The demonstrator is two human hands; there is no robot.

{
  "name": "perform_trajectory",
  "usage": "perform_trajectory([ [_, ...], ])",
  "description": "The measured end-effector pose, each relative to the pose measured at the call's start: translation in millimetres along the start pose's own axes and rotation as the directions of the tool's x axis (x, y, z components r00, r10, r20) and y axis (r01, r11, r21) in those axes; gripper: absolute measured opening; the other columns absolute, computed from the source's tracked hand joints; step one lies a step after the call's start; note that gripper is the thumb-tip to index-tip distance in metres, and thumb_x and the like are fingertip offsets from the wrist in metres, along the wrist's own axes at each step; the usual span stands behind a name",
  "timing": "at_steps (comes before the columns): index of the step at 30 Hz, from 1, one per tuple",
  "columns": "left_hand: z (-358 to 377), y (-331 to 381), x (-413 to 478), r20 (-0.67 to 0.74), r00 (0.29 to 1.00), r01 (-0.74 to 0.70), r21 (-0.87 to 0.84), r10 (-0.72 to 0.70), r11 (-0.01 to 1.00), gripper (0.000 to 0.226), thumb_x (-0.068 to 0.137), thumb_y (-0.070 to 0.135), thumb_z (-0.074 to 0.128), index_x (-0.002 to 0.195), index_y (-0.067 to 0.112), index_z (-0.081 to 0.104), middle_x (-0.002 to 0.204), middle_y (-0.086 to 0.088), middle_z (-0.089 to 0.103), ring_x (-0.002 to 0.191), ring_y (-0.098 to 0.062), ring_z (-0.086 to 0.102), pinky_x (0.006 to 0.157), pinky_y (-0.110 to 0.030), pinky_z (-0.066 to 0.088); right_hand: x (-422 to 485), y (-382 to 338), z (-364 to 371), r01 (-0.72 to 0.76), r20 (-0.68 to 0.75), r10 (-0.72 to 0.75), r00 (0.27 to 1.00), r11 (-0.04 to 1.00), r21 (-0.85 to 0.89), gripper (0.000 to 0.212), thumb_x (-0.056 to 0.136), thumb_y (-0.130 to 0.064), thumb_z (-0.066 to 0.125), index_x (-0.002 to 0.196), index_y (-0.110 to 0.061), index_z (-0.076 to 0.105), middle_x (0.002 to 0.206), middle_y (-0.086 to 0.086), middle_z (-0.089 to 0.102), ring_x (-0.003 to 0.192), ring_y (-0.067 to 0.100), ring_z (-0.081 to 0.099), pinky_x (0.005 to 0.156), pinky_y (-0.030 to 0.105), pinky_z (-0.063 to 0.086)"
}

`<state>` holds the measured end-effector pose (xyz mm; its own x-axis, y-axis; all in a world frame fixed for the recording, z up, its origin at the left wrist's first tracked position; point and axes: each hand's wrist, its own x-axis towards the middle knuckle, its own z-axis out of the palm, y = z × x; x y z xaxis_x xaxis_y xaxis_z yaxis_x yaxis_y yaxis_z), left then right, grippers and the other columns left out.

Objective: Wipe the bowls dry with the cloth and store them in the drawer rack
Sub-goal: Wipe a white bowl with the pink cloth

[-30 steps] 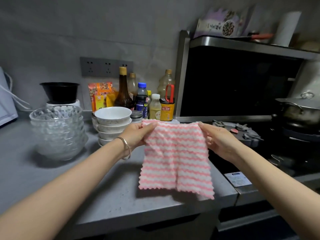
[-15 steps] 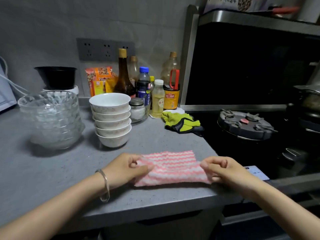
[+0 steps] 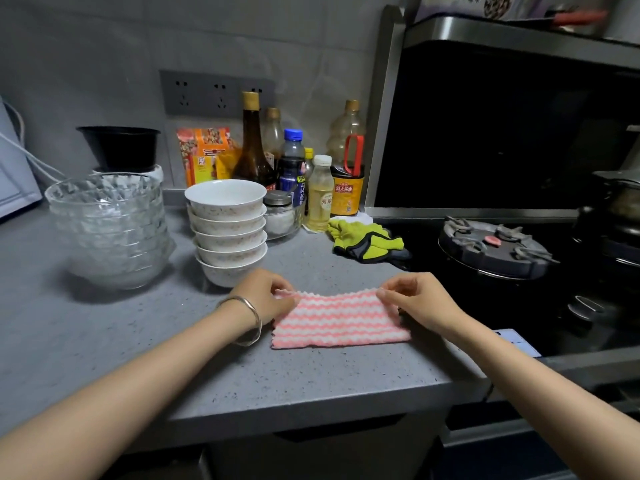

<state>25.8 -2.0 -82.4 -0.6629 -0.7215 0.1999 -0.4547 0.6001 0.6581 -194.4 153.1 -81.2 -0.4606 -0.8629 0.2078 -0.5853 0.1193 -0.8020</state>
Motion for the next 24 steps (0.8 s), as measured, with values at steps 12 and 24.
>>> perform_trajectory([
  [12, 20.6, 39.0, 29.7, 0.395, 0.916, -0.040, 0.255, -0.067, 0.966, 0.036, 0.080, 0.055, 0.066, 0.077, 0.023, 0.049, 0.072, 0.000, 0.044, 0.070, -0.021, 0.041, 0.064, -0.028, 0.032, -4.7, 1.7, 4.3, 0.062, -0.034, -0.069, 0.997, 0.984, -0.167, 0.012, 0.077, -0.028, 0.077, 0.086, -0.024, 0.070, 0.078, -0.013, 0.063, 0.071, 0.015, 0.059, 0.063, 0.019, 0.045],
  [24, 0.0, 60.5, 14.2, 0.145, 0.989, 0.029, -0.420, 0.036, 0.907, 0.014, 0.092, 0.030, 0.059, 0.080, 0.022, 0.057, 0.062, 0.007, 0.056, 0.042, 0.005, 0.048, 0.041, -0.009, 0.034, -44.6, -34.8, 1.0, -0.349, 0.127, 0.327, 0.936, 0.907, 0.236, 0.087, 0.060, -0.067, 0.063, 0.128, -0.016, 0.040, 0.100, 0.010, 0.070, 0.084, 0.017, 0.065, 0.078, 0.030, 0.052],
])
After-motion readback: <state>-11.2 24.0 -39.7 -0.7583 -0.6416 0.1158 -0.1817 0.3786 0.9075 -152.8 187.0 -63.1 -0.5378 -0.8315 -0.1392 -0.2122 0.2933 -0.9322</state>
